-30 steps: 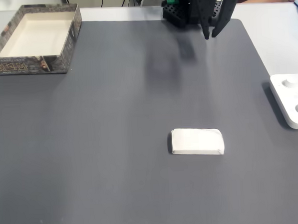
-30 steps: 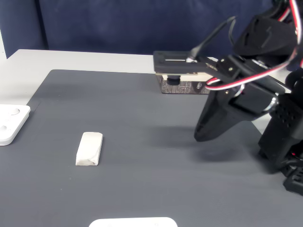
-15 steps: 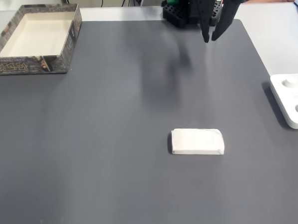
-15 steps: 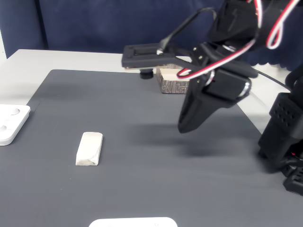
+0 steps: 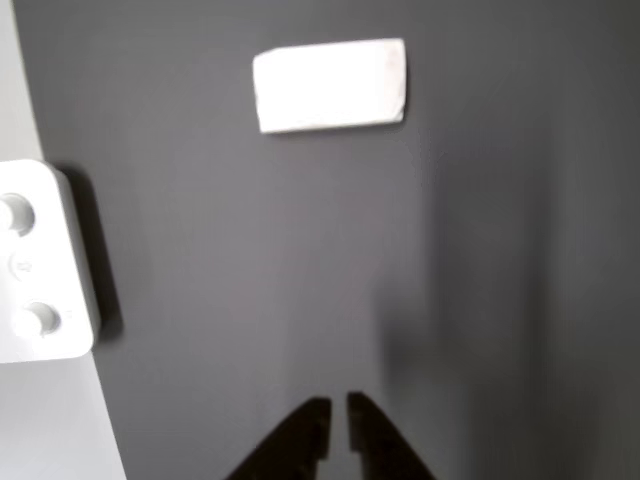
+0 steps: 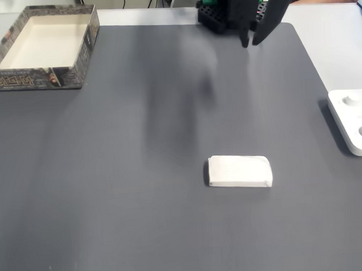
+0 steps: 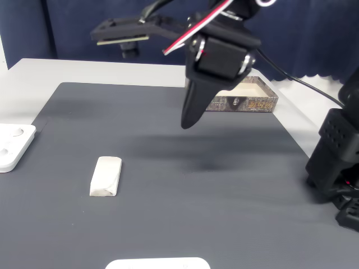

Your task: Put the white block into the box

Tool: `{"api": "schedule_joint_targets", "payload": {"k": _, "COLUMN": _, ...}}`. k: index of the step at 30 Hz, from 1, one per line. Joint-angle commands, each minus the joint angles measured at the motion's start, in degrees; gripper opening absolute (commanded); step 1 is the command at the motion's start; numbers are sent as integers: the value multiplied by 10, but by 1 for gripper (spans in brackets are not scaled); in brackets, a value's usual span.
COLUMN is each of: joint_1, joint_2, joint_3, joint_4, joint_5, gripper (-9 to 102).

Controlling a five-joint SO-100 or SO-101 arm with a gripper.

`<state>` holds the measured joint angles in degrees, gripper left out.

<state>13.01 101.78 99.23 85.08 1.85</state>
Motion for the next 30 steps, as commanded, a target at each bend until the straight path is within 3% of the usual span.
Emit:
{"api": "schedule_joint_targets", "payload": {"k": 1, "joint_1": 7, "joint_2": -35, "joint_3": -62, "joint_4": 4, "joint_5": 8, "gripper": -2}}
{"api": "schedule_joint_targets", "payload": {"k": 12, "joint_1": 10, "joint_2": -172, "joint_3": -192, "joint_4": -16, "joint_5": 32, "gripper": -2}}
{"api": "schedule_joint_targets", "payload": {"k": 19, "joint_1": 12, "joint_2": -268, "joint_3": -345, "joint_4": 48, "joint_5": 47, "gripper": -2}}
{"api": "schedule_joint_targets", "payload": {"k": 30, "joint_1": 10, "joint_2": -354, "joint_3": -431, "joint_4": 66, "joint_5": 49, "gripper": -2}}
